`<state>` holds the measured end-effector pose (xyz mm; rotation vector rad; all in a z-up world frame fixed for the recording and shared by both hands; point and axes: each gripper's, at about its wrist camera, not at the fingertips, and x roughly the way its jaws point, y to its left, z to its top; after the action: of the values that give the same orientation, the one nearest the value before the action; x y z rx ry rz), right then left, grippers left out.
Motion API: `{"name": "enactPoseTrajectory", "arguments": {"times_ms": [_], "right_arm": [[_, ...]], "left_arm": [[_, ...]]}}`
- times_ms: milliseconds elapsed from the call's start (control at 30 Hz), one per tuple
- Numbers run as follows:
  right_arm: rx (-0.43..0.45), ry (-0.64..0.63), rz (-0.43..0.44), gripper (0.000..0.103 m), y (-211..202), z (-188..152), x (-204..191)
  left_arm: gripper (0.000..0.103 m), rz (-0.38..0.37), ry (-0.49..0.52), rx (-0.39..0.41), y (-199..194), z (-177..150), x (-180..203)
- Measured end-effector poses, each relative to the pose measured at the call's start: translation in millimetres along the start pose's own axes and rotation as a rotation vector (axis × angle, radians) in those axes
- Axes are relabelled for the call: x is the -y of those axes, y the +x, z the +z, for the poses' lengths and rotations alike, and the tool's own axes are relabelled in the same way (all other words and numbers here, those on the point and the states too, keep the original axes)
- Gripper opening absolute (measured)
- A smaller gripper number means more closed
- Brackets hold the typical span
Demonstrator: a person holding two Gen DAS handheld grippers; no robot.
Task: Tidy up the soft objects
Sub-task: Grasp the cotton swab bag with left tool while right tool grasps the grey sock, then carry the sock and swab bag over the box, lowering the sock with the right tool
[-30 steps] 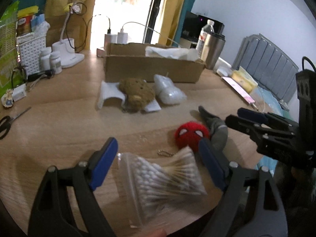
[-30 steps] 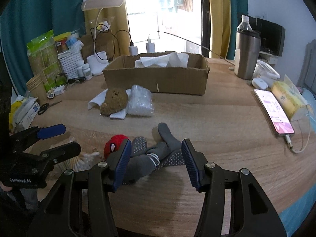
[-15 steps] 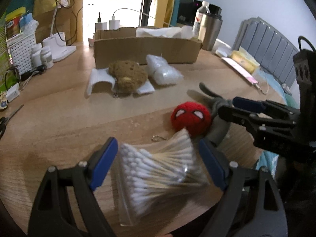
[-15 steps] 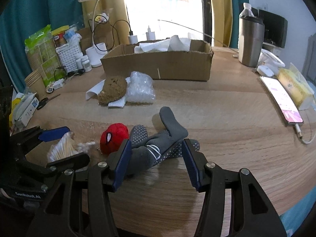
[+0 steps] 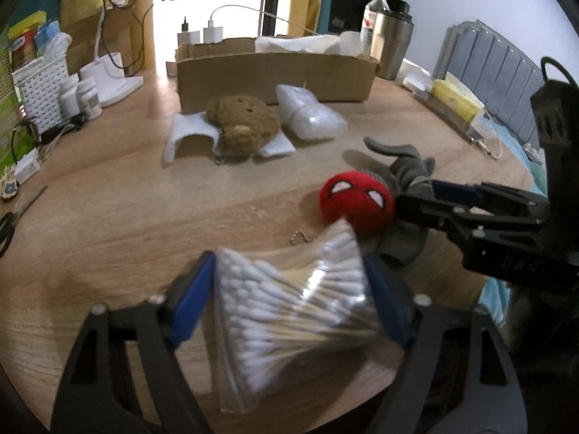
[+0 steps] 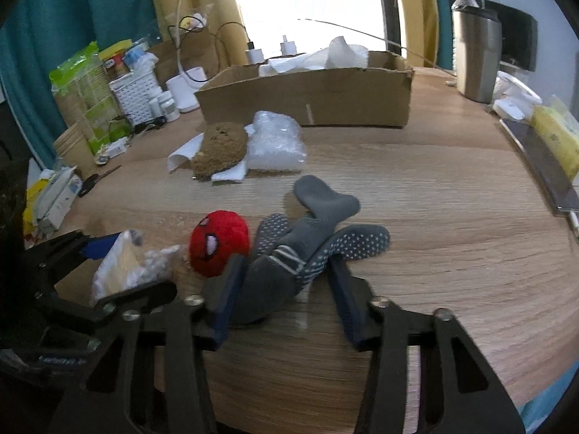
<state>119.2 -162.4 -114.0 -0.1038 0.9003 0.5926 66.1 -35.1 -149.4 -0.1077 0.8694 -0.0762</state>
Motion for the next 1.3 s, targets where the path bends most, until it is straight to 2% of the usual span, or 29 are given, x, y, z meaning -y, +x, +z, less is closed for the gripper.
{"name": "enactPoseTrajectory", "arguments": {"times_ms": [100, 200, 733, 1300], "right_arm": [[0.001, -0.018, 0.010, 0.034, -1.3, 1.4, -4.7], [0.012, -0.018, 0.020, 0.032, -5.1, 3.6, -5.9], [0.118, -0.042, -0.028, 0.031, -35.2, 32.7, 0.7], [0.163, -0.069, -0.013, 0.032, -35.6, 69.1, 4.9]], "left_arm": [[0.075, -0.005, -0.012, 0.007, -1.6, 1.1, -4.2], [0.075, -0.006, -0.026, 0.012, -3.2, 3.0, -9.2], [0.075, -0.001, -0.058, 0.109, -24.5, 30.5, -24.4], [0.075, 0.017, -0.102, 0.191, -36.8, 71.3, -41.5]]}}
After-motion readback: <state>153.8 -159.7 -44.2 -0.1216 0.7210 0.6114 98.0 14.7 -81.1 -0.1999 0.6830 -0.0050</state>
